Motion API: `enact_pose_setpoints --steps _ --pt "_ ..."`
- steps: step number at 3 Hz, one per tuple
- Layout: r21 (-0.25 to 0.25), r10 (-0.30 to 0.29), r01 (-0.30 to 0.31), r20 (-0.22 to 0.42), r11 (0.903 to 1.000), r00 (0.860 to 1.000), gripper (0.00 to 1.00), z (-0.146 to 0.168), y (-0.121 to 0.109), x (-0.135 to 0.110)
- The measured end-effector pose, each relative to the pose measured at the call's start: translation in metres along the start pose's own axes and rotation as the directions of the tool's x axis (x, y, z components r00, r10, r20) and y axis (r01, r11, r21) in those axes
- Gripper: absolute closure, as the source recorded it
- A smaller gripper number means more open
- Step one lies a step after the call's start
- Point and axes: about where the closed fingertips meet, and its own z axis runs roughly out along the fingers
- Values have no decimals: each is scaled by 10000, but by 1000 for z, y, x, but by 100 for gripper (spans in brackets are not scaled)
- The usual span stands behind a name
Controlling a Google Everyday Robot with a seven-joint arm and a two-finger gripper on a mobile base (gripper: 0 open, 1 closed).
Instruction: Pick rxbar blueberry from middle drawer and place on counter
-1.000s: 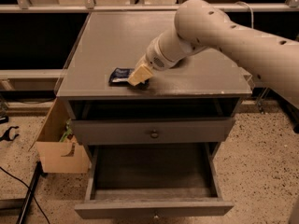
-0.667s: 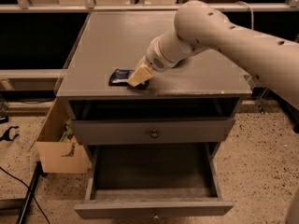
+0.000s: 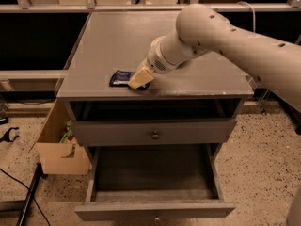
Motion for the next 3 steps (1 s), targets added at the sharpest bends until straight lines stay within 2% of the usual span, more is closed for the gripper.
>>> enact_pose_setpoints --steps 1,2,3 --pt "-1 0 0 0 10000 10000 50 0 0 0" --pt "-47 -30 30 -24 10000 10000 19 0 0 -5" --pt "-206 -132 130 -101 9997 9999 0 2 1 -22"
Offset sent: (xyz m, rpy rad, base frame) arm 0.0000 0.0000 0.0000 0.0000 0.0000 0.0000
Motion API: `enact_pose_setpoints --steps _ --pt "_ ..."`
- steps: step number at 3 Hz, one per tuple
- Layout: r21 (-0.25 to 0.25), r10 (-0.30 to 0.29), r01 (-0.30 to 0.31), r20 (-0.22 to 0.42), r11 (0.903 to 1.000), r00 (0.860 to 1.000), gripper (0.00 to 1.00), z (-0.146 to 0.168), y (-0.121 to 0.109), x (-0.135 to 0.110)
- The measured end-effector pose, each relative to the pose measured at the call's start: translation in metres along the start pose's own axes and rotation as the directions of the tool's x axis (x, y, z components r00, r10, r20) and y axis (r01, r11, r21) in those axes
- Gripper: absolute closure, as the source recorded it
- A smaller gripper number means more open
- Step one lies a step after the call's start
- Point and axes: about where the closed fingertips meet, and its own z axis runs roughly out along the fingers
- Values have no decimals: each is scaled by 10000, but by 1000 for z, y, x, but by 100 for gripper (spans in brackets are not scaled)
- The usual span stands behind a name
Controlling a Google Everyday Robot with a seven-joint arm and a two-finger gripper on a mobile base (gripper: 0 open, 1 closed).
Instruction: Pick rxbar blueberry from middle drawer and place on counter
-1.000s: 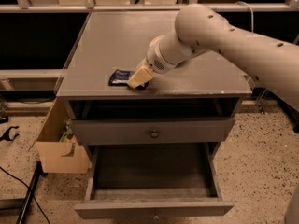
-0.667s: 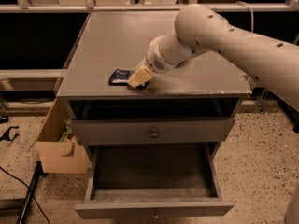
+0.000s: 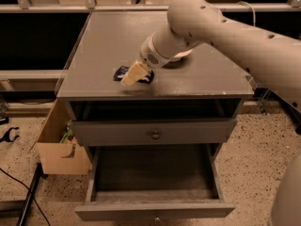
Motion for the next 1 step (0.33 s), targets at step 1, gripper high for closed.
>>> enact_pose_setpoints --steps 1 --pt "-11 -10 10 2 10000 10000 0 0 0 -1"
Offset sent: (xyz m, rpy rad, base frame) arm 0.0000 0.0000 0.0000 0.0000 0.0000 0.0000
